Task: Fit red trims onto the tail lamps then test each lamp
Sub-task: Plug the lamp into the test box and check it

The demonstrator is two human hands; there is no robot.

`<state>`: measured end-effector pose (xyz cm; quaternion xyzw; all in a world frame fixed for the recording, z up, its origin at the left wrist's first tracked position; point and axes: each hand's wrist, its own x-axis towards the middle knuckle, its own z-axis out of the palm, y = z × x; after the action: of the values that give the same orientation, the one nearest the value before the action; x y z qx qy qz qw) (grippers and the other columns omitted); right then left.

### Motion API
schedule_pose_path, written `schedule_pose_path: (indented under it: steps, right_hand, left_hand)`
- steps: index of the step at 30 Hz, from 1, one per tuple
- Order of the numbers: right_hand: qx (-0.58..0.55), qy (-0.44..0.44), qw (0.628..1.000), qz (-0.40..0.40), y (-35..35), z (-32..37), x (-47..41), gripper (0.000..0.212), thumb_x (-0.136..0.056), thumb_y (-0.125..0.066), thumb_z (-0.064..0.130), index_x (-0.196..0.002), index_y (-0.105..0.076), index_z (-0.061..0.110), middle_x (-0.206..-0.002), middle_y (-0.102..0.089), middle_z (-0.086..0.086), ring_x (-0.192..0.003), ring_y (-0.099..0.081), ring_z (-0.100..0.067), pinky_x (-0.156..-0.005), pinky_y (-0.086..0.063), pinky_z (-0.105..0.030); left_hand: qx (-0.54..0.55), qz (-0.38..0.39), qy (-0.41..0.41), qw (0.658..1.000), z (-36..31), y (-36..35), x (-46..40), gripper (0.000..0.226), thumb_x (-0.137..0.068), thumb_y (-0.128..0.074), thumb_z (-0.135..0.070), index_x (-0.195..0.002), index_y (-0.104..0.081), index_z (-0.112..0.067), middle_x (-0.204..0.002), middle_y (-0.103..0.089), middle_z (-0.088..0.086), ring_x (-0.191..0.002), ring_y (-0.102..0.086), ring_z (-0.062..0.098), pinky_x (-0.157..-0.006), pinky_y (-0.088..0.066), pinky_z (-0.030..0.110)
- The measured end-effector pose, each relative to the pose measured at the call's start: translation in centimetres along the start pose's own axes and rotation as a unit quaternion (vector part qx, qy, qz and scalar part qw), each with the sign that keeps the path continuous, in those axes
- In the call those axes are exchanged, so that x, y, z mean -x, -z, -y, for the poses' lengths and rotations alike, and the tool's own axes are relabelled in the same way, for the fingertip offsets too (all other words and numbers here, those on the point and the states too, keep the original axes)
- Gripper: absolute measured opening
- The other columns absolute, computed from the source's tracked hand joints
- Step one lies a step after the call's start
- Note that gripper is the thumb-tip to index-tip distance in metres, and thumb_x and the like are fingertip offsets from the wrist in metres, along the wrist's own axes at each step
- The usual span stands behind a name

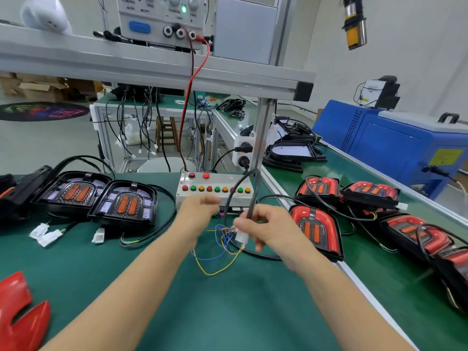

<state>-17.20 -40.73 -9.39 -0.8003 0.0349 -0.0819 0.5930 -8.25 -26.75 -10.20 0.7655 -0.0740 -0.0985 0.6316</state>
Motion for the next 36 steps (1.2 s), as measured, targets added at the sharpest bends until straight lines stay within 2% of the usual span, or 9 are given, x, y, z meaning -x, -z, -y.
schedule_pose_path:
  steps: [5, 8, 10, 12, 15, 20, 24, 27, 36]
  right_hand:
    - [-0.075, -0.057, 0.995, -0.034, 0.8, -1.2, 0.2, 0.014, -0.08, -0.078, 0.018, -0.076, -0.066, 0.012, -0.05, -0.049, 0.005, -0.042, -0.042, -0.006, -0.038, -0.037, -0.019]
    - [-0.124, -0.081, 0.988, -0.045, 1.2, -1.7, 0.3, 0.012, -0.079, -0.077, 0.016, -0.076, -0.066, 0.013, -0.052, -0.05, 0.005, -0.042, -0.04, -0.005, -0.037, -0.035, -0.017]
    - [-0.149, -0.095, 0.983, -0.05, 1.7, -1.8, 0.3, 0.01, -0.079, -0.077, 0.015, -0.077, -0.067, 0.014, -0.052, -0.052, 0.006, -0.042, -0.04, -0.005, -0.038, -0.035, -0.017]
    - [-0.161, -0.112, 0.979, -0.056, 2.0, -1.9, 0.3, 0.01, -0.077, -0.077, 0.016, -0.077, -0.068, 0.013, -0.05, -0.051, 0.006, -0.041, -0.04, -0.005, -0.039, -0.037, -0.016]
    - [-0.188, -0.135, 0.971, -0.06, 2.1, -2.2, 0.2, 0.018, -0.065, -0.079, 0.022, -0.074, -0.068, 0.011, -0.049, -0.05, 0.003, -0.04, -0.045, -0.006, -0.042, -0.045, -0.015]
    - [-0.272, -0.144, 0.951, -0.027, 2.4, -2.6, 0.0, 0.021, -0.062, -0.078, 0.015, -0.079, -0.07, 0.005, -0.061, -0.061, -0.003, -0.051, -0.06, -0.009, -0.054, -0.055, -0.018]
    - [-0.315, -0.131, 0.94, 0.0, 2.3, -2.3, -0.3, 0.022, -0.06, -0.077, 0.006, -0.081, -0.071, 0.003, -0.075, -0.071, -0.009, -0.061, -0.066, -0.011, -0.057, -0.057, -0.02]
    - [-0.296, -0.119, 0.947, -0.034, 1.4, -2.2, -0.6, 0.021, -0.061, -0.077, 0.008, -0.081, -0.071, 0.004, -0.07, -0.069, -0.004, -0.06, -0.065, -0.009, -0.057, -0.056, -0.019]
    - [-0.303, -0.101, 0.935, -0.155, -0.9, -2.9, -1.2, 0.004, -0.081, -0.074, 0.007, -0.081, -0.07, 0.008, -0.059, -0.064, 0.004, -0.054, -0.06, -0.005, -0.057, -0.054, -0.017]
  left_hand:
    - [-0.286, 0.078, -0.011, 0.955, 3.1, -1.7, -0.2, 0.011, -0.082, -0.067, -0.02, -0.086, -0.063, -0.01, -0.094, -0.067, 0.01, -0.092, -0.061, 0.027, -0.087, -0.048, 0.037]
    - [-0.336, 0.087, 0.013, 0.938, 3.6, -1.5, -1.0, 0.019, -0.08, -0.058, -0.001, -0.08, -0.054, -0.02, -0.093, -0.058, 0.009, -0.086, -0.055, 0.024, -0.091, -0.048, 0.037]
    - [-0.299, 0.095, 0.035, 0.949, 3.8, -1.2, -1.4, 0.032, -0.081, -0.053, 0.008, -0.102, -0.065, -0.013, -0.102, -0.062, 0.013, -0.09, -0.06, 0.024, -0.089, -0.051, 0.035]
    - [-0.225, 0.103, 0.067, 0.966, 3.7, -0.7, -1.5, 0.04, -0.083, -0.045, 0.014, -0.115, -0.062, -0.003, -0.091, -0.065, 0.013, -0.075, -0.06, 0.02, -0.064, -0.05, 0.027]
    - [-0.057, 0.107, 0.1, 0.988, 2.9, 0.6, -1.4, 0.045, -0.081, -0.033, 0.023, -0.105, -0.064, 0.002, -0.066, -0.054, 0.007, -0.054, -0.052, 0.015, -0.049, -0.04, 0.021]
    - [0.146, 0.133, 0.065, 0.978, 0.8, 2.8, -0.8, 0.038, -0.079, -0.032, 0.018, -0.096, -0.061, 0.001, -0.063, -0.047, 0.003, -0.044, -0.046, 0.012, -0.041, -0.033, 0.018]
    - [0.117, 0.144, -0.01, 0.983, 0.3, 3.2, -0.5, 0.018, -0.094, -0.051, -0.012, -0.083, -0.065, -0.008, -0.057, -0.052, -0.006, -0.05, -0.034, 0.011, -0.048, -0.023, 0.02]
    - [0.016, 0.12, -0.081, 0.989, 1.0, 2.1, 0.2, 0.017, -0.09, -0.061, -0.008, -0.078, -0.071, -0.015, -0.051, -0.056, -0.014, -0.052, -0.044, 0.003, -0.052, -0.034, 0.013]
    - [0.083, 0.07, -0.091, 0.99, 3.1, 0.6, 1.3, 0.018, -0.082, -0.069, -0.004, -0.082, -0.076, -0.02, -0.083, -0.074, 0.003, -0.072, -0.061, 0.003, -0.067, -0.046, 0.007]
